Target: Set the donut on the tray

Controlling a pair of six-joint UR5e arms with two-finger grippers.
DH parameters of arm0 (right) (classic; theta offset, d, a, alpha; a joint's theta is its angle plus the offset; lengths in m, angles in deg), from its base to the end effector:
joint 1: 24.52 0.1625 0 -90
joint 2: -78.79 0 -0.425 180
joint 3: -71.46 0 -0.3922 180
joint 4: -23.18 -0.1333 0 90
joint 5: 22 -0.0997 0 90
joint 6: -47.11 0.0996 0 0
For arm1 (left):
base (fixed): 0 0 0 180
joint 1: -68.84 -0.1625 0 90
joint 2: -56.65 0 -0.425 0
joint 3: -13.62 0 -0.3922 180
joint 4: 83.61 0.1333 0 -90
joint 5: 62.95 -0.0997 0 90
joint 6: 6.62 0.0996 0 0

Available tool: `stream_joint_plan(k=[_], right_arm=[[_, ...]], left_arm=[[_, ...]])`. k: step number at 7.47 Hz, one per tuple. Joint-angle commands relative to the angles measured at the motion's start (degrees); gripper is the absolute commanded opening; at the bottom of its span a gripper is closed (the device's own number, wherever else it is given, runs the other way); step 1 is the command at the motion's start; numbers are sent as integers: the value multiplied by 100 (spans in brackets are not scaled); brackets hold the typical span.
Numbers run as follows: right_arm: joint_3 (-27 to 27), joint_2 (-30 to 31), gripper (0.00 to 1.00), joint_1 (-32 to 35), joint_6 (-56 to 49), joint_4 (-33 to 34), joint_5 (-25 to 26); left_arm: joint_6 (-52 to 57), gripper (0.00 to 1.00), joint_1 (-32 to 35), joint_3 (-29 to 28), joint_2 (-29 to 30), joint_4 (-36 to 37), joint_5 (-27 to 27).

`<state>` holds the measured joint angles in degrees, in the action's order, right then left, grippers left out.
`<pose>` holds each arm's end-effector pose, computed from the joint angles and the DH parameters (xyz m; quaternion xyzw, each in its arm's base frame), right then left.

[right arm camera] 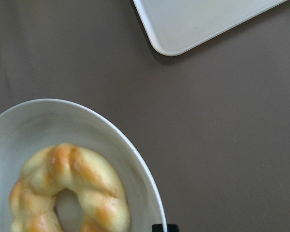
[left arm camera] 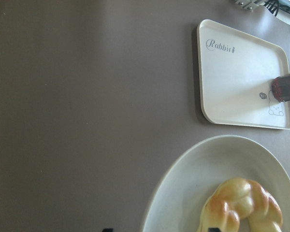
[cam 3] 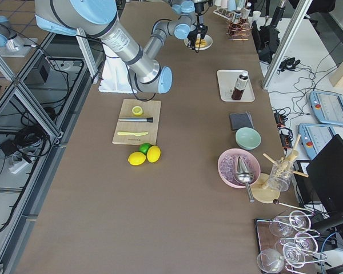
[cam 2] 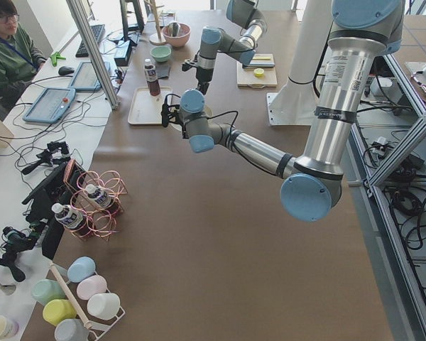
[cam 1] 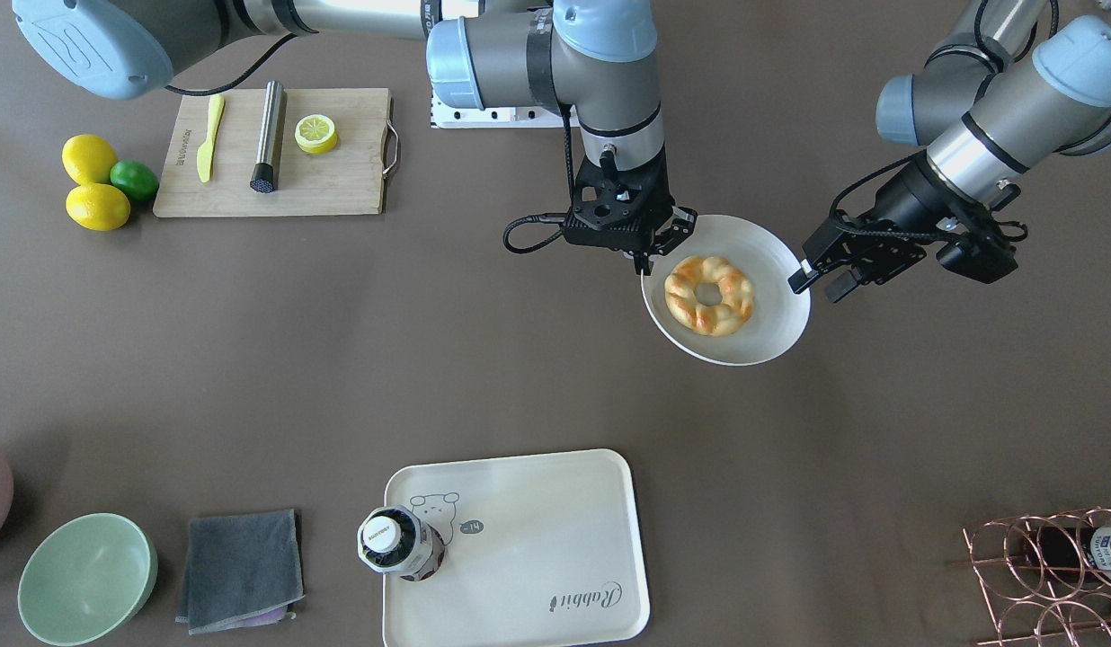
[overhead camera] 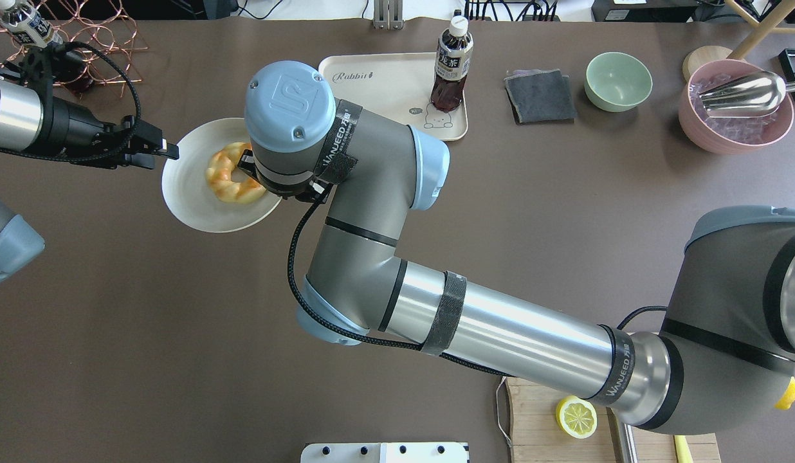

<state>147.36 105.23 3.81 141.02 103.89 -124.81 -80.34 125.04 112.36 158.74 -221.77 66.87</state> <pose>-0.6252 -0.4634 0.0188 0.0081 -0.4970 0.1879 0.8471 0.2553 -0.5063 0.3730 0.0884 0.5954 -0.0833 0.7942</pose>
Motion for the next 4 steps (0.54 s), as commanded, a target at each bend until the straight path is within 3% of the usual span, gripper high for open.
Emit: stream_joint_plan(k=[1, 4], right_arm=[[-4, -16, 0, 67, 5, -11, 6], [13, -25, 0, 94, 5, -20, -3]], left_arm=[[24, 42, -57, -13, -58, 0, -1], [24, 42, -57, -30, -50, 9, -1]])
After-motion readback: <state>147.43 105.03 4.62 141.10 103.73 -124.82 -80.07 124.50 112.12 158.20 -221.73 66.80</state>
